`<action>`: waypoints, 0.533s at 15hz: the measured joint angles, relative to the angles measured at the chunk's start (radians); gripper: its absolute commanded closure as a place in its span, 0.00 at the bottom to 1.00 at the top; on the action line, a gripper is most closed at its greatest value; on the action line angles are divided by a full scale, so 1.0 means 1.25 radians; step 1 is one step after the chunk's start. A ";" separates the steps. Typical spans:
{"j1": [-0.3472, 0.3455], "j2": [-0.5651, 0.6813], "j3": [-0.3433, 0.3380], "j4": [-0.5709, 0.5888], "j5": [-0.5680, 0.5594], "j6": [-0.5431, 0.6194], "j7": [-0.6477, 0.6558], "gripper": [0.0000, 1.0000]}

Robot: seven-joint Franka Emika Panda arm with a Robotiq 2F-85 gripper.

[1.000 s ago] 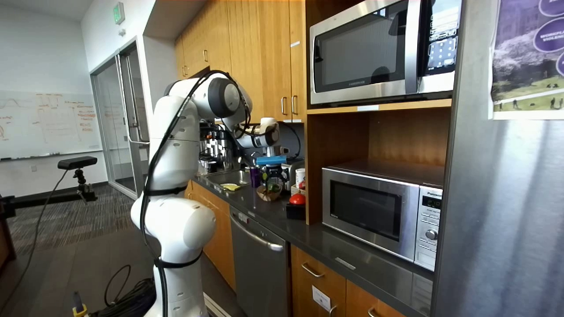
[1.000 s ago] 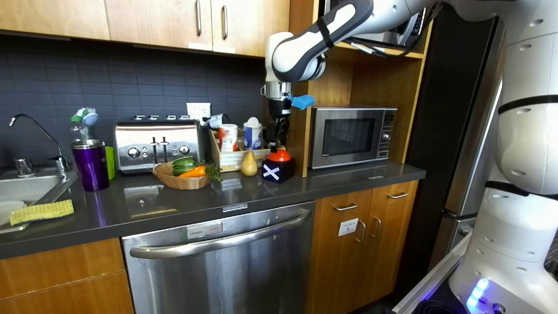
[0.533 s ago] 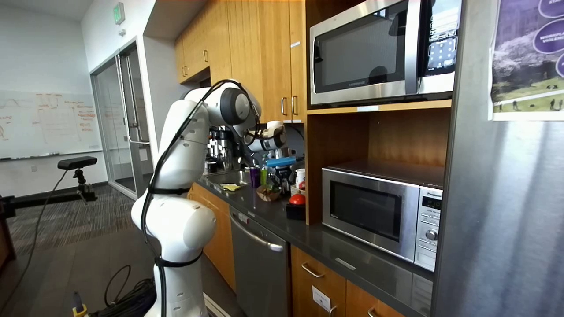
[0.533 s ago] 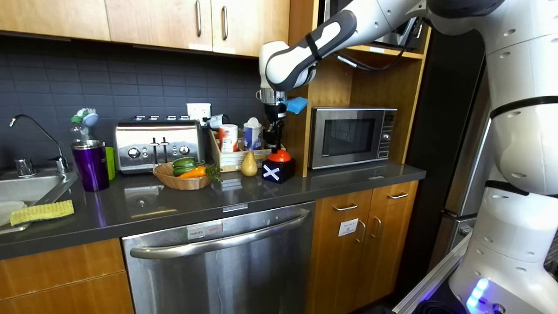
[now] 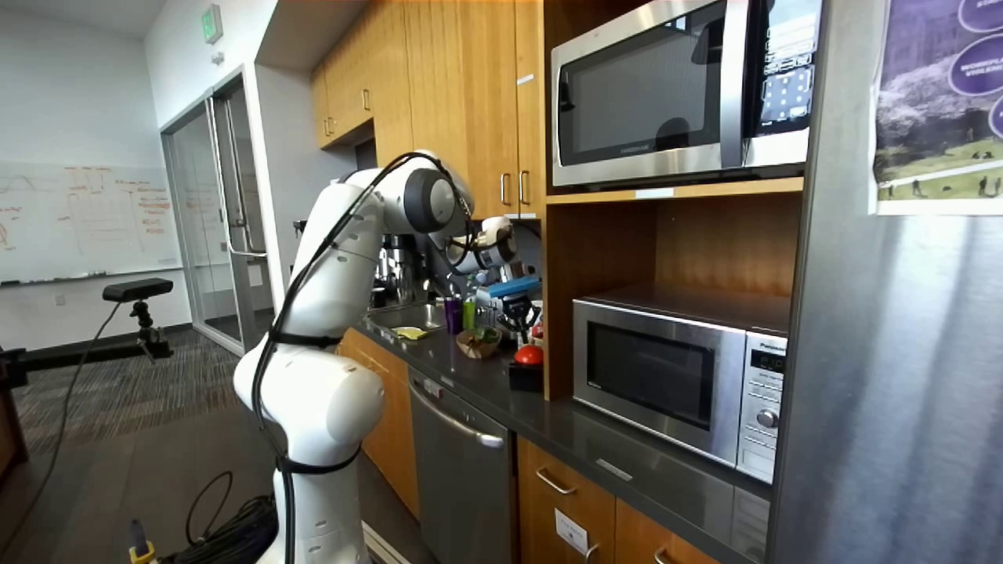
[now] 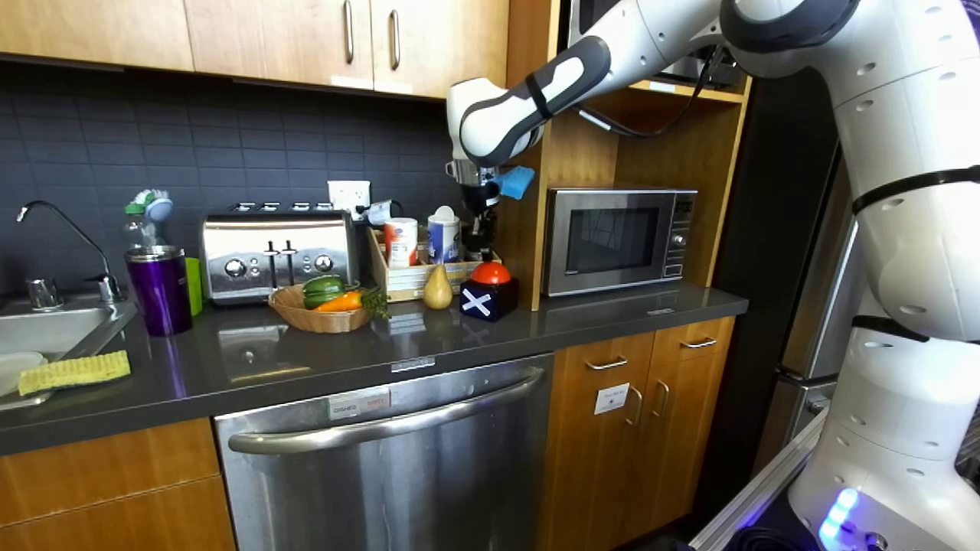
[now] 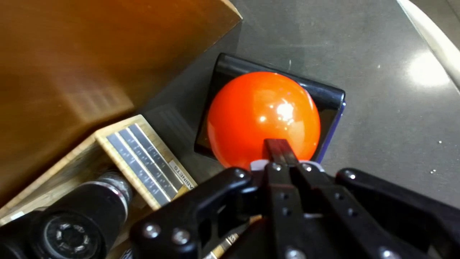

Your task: Press down the orange button

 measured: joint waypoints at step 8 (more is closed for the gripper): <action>-0.003 0.014 -0.003 0.016 0.008 -0.028 -0.011 1.00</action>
